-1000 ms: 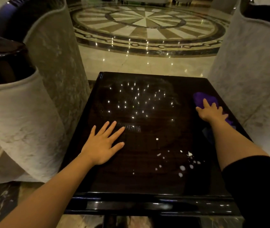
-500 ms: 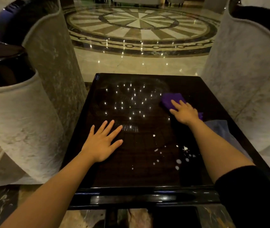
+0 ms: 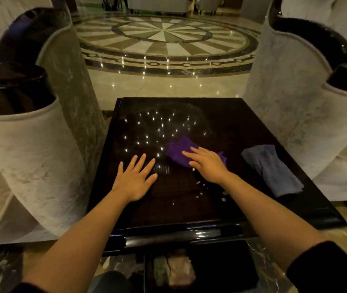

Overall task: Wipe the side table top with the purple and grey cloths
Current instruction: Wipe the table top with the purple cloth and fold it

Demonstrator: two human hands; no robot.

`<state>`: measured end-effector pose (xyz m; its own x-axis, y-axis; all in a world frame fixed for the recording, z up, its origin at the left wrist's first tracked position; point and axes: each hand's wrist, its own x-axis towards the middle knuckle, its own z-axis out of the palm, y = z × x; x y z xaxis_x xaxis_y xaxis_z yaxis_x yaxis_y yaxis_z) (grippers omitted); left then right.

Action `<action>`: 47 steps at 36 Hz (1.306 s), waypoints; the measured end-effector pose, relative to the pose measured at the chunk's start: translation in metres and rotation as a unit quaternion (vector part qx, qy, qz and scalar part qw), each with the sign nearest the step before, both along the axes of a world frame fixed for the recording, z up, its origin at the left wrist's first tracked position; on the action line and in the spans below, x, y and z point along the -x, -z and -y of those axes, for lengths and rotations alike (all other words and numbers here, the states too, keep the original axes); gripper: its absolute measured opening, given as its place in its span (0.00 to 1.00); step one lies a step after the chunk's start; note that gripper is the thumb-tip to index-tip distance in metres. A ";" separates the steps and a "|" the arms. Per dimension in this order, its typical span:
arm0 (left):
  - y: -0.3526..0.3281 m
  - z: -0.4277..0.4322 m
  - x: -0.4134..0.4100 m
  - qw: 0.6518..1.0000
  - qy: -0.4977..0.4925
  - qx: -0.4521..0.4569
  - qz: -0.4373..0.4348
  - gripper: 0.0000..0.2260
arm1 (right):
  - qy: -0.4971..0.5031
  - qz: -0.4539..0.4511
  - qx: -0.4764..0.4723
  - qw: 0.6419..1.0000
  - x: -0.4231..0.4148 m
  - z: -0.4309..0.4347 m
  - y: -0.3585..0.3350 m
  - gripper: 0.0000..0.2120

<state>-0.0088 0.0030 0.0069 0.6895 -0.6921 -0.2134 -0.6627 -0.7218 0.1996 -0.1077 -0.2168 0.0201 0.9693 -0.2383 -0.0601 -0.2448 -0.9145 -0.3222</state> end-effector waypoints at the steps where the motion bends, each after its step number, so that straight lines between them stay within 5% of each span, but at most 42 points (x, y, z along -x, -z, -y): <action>1: 0.000 0.000 0.001 1.000 -0.001 0.000 -0.001 0.25 | -0.007 0.005 -0.006 1.000 0.003 -0.005 0.000 0.19; 33: 0.003 -0.013 0.029 0.999 -0.008 0.019 0.025 0.25 | -0.192 0.181 -0.036 0.964 0.150 -0.112 -0.024 0.12; 41: 0.004 -0.013 0.028 1.000 -0.007 0.014 0.025 0.25 | -0.062 0.283 -0.098 0.952 0.148 -0.084 -0.066 0.13; 47: 0.001 -0.013 0.028 1.000 -0.010 0.012 0.019 0.25 | 0.020 0.320 -0.039 0.947 0.123 -0.033 -0.097 0.15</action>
<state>-0.0366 0.0165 0.0058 0.7102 -0.6832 -0.1698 -0.6562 -0.7298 0.1917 -0.2305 -0.1839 0.1169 0.8039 -0.2949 0.5166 -0.0114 -0.8759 -0.4824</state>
